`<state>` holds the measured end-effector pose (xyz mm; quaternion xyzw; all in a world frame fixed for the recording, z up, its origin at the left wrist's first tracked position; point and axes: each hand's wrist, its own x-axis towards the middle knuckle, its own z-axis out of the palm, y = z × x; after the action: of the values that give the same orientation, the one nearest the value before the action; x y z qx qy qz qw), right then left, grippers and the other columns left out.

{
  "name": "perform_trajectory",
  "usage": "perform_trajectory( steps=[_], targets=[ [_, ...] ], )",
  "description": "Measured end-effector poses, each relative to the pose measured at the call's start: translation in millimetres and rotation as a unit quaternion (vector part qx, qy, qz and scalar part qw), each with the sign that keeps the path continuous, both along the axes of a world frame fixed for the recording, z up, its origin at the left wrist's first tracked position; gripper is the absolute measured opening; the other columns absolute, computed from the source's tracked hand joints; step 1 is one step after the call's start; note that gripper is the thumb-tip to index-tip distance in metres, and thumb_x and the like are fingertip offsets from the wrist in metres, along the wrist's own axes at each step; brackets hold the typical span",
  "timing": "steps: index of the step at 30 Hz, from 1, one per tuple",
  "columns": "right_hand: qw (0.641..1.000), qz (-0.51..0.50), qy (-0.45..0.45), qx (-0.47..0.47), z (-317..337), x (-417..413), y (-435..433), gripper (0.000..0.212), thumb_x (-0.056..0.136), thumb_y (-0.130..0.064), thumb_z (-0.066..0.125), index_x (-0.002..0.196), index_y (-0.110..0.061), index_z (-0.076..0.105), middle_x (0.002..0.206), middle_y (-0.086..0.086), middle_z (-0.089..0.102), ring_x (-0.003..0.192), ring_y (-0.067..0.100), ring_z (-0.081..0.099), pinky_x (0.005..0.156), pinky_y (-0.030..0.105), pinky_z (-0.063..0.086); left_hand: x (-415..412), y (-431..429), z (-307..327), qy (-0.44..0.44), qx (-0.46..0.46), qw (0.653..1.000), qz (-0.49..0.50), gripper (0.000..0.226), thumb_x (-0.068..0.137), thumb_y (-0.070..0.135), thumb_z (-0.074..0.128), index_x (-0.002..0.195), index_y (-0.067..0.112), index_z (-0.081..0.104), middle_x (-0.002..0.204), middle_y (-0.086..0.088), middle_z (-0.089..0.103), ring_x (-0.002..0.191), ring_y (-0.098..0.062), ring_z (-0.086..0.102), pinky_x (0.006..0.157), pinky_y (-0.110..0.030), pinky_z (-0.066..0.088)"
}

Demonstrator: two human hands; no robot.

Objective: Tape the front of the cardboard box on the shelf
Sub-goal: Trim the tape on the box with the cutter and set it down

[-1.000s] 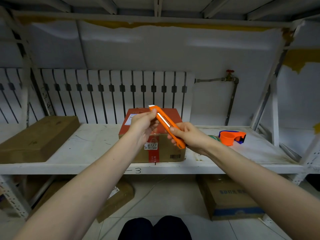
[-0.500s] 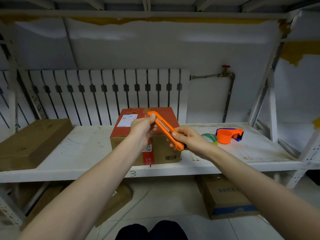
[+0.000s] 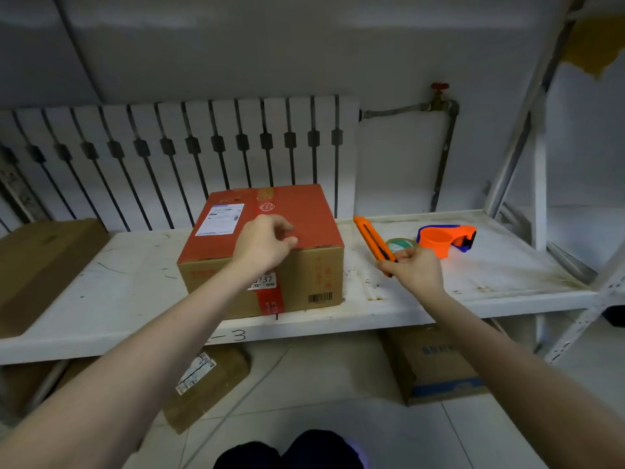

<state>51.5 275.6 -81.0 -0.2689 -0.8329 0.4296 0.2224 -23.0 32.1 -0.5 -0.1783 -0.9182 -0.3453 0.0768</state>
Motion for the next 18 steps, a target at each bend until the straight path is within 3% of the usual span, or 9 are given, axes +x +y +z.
perform_trajectory(
  steps=[4,7,13,18],
  targets=[
    [0.994,-0.047,-0.101,-0.011,-36.1,-25.0,16.9,0.041,0.059,-0.042,0.081,0.07,-0.005,0.067,0.066,0.01,0.067,0.064,0.021,0.062,0.057,0.034,0.048,-20.6,-3.9,-14.4,0.053,-0.126,0.99,-0.022,0.028,0.084,0.031,0.064,0.111,0.023,0.066,0.115,-0.003,0.063,0.107,-0.023,0.056,0.09,-0.039,0.049],
    [0.989,-0.06,-0.136,-0.007,-48.6,-46.3,14.4,0.039,0.061,-0.044,0.08,0.061,-0.01,0.062,0.06,0.007,0.063,0.061,0.02,0.061,0.055,0.031,0.044,-33.2,0.4,-18.8,0.048,-0.131,0.988,-0.06,0.031,0.086,0.033,0.061,0.113,0.021,0.065,0.118,-0.006,0.062,0.113,-0.024,0.053,0.096,-0.037,0.045],
    [0.974,-0.065,-0.203,0.079,-59.5,-78.6,2.0,0.048,0.059,-0.058,0.077,0.067,-0.015,0.057,0.058,0.002,0.06,0.055,0.018,0.06,0.047,0.025,0.04,-42.7,13.8,-22.5,0.066,-0.129,0.988,-0.057,0.023,0.084,0.033,0.062,0.102,0.021,0.07,0.111,-0.002,0.066,0.106,-0.022,0.058,0.091,-0.041,0.05],
    [0.956,-0.041,-0.254,0.14,-62.8,-84.3,-3.8,0.054,0.058,-0.065,0.075,0.071,-0.017,0.055,0.063,0.001,0.063,0.059,0.016,0.062,0.053,0.027,0.05,-47.8,11.2,-30.0,0.066,-0.124,0.988,-0.066,0.022,0.085,0.034,0.06,0.102,0.022,0.067,0.109,-0.003,0.063,0.109,-0.024,0.053,0.092,-0.043,0.047]
  ],
)
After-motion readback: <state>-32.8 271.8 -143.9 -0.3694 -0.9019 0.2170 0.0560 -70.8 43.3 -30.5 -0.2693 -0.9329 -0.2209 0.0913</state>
